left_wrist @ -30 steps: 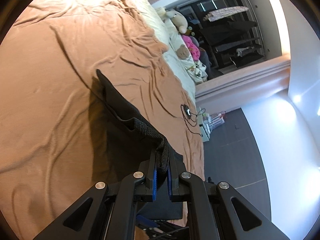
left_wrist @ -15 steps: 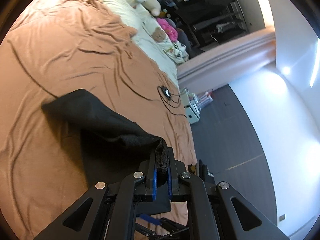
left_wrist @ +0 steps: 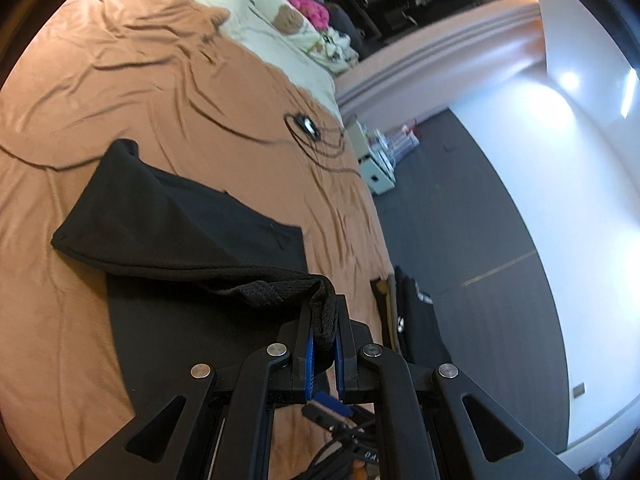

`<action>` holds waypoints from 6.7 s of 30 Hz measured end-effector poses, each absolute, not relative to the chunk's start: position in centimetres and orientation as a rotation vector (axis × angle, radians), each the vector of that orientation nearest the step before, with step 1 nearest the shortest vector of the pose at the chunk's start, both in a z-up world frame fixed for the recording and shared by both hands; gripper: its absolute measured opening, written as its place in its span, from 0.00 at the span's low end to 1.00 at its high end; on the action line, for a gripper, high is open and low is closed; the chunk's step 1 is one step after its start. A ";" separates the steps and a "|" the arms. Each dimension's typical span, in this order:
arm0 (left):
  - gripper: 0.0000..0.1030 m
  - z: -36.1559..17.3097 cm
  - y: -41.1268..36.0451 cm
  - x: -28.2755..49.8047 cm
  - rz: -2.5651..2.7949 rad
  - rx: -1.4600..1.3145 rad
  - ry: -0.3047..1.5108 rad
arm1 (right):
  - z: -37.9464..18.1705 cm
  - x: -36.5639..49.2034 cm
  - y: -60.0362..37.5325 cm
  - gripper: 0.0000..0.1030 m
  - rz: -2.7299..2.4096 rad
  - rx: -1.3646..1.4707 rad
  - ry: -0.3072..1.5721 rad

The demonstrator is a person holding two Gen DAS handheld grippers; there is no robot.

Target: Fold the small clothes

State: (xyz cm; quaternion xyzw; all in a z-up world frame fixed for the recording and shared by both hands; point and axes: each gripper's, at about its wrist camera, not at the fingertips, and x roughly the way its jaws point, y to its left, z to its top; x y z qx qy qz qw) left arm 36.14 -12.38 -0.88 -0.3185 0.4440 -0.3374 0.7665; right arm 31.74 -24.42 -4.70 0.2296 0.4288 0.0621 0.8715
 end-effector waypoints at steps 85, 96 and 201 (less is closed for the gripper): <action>0.03 -9.1 -21.9 47.0 -0.565 -0.546 1.198 | -4.8 26.7 -31.8 0.02 0.024 0.628 0.861; 0.03 -9.6 -28.7 50.8 -0.649 -0.402 1.243 | -5.5 26.5 -32.4 0.02 0.017 0.658 0.862; 0.64 -12.8 -33.2 52.8 -0.687 -0.296 1.284 | -4.4 28.6 -34.0 0.71 -0.116 0.564 0.839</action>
